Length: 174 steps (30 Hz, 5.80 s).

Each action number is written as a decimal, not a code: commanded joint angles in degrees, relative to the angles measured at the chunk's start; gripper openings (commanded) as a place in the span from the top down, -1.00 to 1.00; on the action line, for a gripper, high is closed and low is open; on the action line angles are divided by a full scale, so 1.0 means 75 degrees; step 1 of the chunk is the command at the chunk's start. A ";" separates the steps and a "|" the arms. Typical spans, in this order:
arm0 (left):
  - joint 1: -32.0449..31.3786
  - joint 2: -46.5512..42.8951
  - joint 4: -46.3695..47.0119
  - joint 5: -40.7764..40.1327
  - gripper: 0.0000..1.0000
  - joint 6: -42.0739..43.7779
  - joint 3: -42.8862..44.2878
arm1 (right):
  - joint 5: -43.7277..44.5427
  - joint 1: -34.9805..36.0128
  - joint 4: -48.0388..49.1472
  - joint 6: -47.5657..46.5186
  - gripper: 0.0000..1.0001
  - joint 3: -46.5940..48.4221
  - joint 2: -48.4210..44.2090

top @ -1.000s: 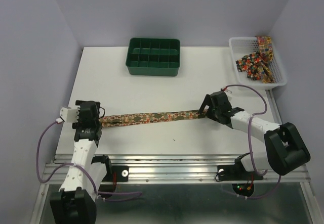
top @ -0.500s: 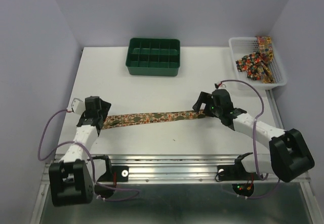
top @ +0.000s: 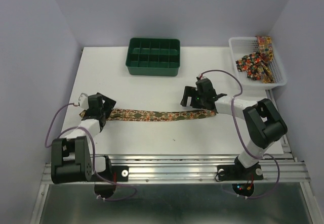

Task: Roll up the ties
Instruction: Flatten the tie, then roll the tie

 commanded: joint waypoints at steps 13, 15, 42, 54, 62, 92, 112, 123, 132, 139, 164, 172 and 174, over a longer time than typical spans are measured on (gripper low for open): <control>-0.0432 0.5213 -0.0703 0.1487 -0.95 0.1352 0.5039 | -0.0351 0.1352 -0.0362 0.1006 -1.00 -0.1184 -0.0630; -0.0502 0.5589 -0.0861 0.1372 -0.95 0.1401 0.5651 | -0.0409 0.1858 -0.0339 0.1170 -1.00 -0.1254 -0.0642; -0.0644 0.9491 -0.3320 0.1628 -0.98 0.2993 1.2398 | -0.0763 0.4732 -0.0548 0.0538 -1.00 0.1370 0.0870; -0.0620 0.7424 -0.3452 0.1207 -0.98 0.3533 1.1678 | -0.0023 0.4743 -0.0632 -0.1581 -1.00 0.0857 -0.0463; -0.0655 0.4188 -0.2971 0.0937 -0.98 0.3370 0.9207 | 0.0493 0.5492 -0.0831 -0.1948 -1.00 0.0012 -0.1556; -0.3069 -0.0211 -0.0170 0.0153 -0.98 0.1178 0.0941 | 0.3306 0.7075 -0.0925 0.0550 -0.06 0.0176 -0.0196; -0.3596 0.1021 0.0299 -0.0141 -0.98 0.1002 0.1199 | 0.3692 0.7064 -0.0597 0.0421 0.32 0.0199 0.0119; -0.3608 0.1733 0.0276 -0.0492 -0.98 0.1072 0.1549 | 0.2323 0.7064 -0.0034 0.1111 0.99 -0.0972 -0.0910; -0.3620 0.2169 -0.0123 -0.0797 -0.97 0.1002 0.1867 | 0.1524 0.7064 0.0845 0.1675 0.99 -0.1513 -0.1041; -0.3666 0.2123 -0.0205 -0.0458 -0.97 0.1165 0.1984 | 0.2120 0.6958 -0.0184 0.1815 0.91 -0.1383 -0.1532; -0.5049 0.1347 0.1259 0.1487 -0.98 0.0651 0.0836 | 0.0704 0.5716 -0.0995 0.1136 0.99 0.0035 -0.1580; -0.5272 0.2040 0.1587 0.1664 -0.97 0.0381 0.0555 | 0.0470 0.5271 -0.0679 0.1112 0.98 0.0198 -0.1405; -0.5272 0.2040 0.1588 0.1570 -0.98 0.0334 0.0473 | 0.0364 0.5142 -0.0667 0.1089 0.97 0.0315 -0.1322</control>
